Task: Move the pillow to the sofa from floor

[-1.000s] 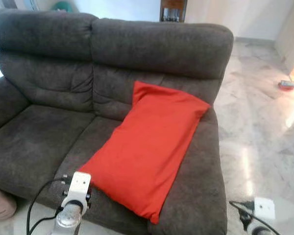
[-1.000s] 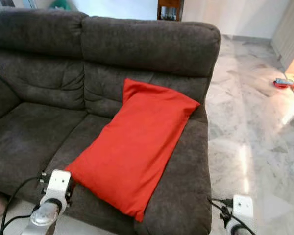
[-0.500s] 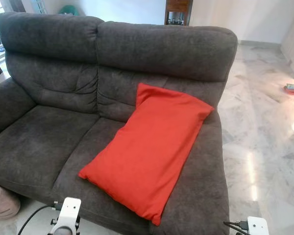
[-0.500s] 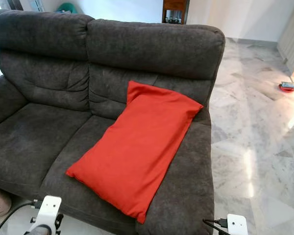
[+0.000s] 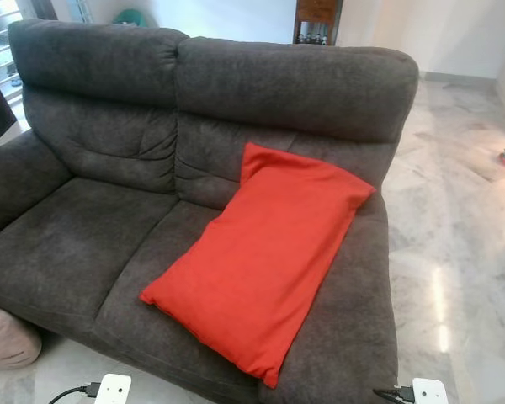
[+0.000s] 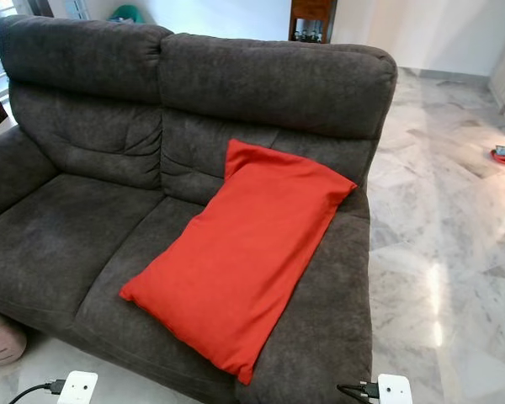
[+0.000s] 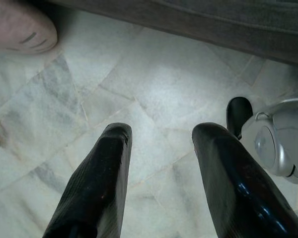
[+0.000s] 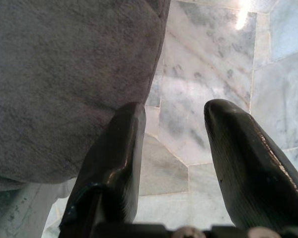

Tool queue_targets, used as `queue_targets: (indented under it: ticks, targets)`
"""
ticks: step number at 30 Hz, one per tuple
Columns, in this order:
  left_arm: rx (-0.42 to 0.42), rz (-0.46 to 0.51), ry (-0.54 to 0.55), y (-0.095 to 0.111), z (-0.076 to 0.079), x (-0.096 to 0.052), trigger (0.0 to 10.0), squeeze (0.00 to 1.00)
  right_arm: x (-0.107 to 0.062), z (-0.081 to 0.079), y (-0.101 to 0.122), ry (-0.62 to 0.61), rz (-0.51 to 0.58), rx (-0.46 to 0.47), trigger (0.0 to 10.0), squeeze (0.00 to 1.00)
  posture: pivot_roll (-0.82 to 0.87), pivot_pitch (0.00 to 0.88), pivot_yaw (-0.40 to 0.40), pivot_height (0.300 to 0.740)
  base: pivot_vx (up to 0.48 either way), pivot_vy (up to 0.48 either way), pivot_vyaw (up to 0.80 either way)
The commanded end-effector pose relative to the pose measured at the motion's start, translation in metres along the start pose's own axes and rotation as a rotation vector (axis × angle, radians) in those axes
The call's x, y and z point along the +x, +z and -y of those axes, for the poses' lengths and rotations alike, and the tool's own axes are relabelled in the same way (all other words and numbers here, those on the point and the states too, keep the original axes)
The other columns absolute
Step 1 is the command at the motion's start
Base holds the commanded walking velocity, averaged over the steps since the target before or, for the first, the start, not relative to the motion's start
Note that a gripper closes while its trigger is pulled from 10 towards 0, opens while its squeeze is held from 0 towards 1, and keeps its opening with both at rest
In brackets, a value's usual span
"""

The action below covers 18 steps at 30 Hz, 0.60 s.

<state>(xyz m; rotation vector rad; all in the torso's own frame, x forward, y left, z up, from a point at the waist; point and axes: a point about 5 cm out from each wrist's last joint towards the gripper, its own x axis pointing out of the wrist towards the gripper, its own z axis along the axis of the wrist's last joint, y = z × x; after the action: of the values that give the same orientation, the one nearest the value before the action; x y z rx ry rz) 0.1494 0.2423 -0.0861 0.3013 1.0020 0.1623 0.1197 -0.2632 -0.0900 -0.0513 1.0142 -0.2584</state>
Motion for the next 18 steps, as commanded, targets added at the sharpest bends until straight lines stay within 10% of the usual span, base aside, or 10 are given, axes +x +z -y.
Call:
queue_targets:
  ticks: [1, 18]
  targets:
    - [-0.001, 0.017, 0.013, 0.005, -0.005, 0.001, 10.0, 0.0, -0.001, 0.007, -0.002, -0.032, -0.01, 0.006, 10.0, 0.0, 0.1, 0.026, -0.006, 0.74, 0.0, 0.0, 0.0]
    - [0.002, 0.028, 0.003, 0.005, -0.002, 0.001, 10.0, 0.0, -0.002, 0.001, -0.01, -0.027, -0.033, 0.039, 10.0, 0.0, 0.1, 0.031, -0.007, 0.74, 0.0, 0.0, 0.0]
